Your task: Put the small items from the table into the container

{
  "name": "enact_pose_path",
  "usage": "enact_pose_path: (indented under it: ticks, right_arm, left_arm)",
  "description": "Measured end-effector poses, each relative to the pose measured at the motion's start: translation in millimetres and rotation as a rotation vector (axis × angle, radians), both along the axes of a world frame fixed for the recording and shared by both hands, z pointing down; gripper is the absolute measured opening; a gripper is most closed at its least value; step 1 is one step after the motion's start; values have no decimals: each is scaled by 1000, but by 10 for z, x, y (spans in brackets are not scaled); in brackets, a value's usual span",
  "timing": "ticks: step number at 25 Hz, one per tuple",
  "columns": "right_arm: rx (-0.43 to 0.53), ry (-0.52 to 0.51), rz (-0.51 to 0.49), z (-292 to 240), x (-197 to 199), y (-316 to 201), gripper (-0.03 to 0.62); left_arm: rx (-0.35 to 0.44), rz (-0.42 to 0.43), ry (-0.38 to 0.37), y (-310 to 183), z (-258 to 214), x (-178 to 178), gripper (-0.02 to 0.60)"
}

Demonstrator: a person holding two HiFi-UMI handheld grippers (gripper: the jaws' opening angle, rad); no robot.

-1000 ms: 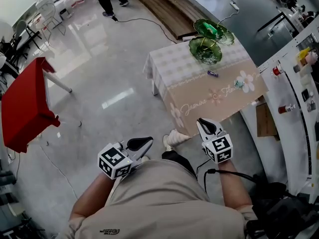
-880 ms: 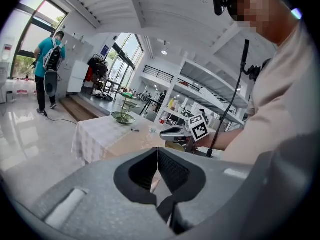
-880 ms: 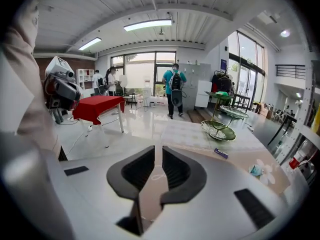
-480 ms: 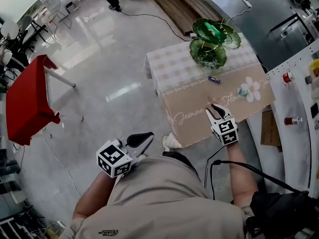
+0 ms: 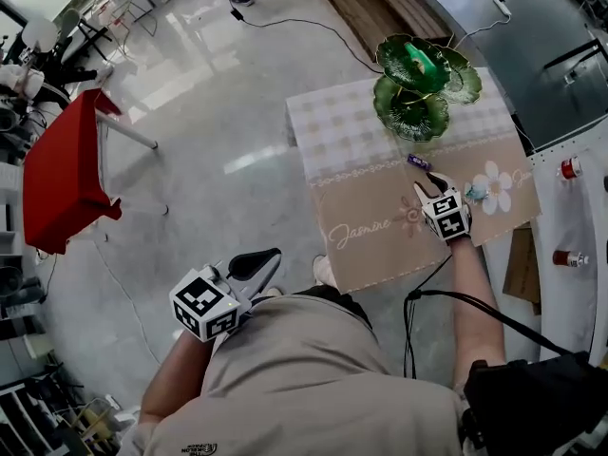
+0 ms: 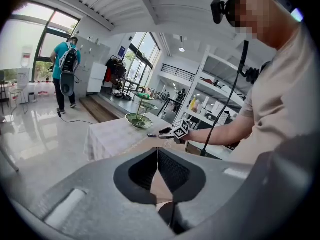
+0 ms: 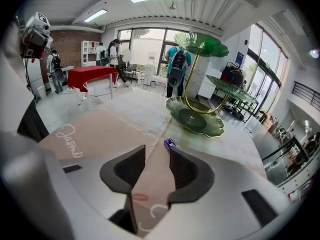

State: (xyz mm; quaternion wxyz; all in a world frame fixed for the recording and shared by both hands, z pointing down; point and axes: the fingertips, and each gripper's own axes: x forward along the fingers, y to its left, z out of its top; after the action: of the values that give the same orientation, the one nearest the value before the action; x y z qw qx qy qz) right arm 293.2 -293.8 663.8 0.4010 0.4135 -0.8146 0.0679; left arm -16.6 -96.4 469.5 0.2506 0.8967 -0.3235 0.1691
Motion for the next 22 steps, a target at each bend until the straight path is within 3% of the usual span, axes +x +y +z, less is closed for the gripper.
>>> enact_pose_path:
  ticks: [9, 13, 17, 22]
  right_arm:
    - [-74, 78, -37, 460, 198, -602, 184]
    - [-136, 60, -42, 592, 230, -672, 189]
    - [-192, -20, -9, 665, 240, -668, 187]
    - [-194, -63, 45, 671, 216, -616, 125]
  left_arm:
    - [-37, -60, -29, -108, 54, -97, 9]
    - [-57, -76, -33, -106, 99, -139, 9]
    - [-71, -81, -31, -118, 139, -156, 9]
    - [-65, -62, -29, -153, 124, -149, 9]
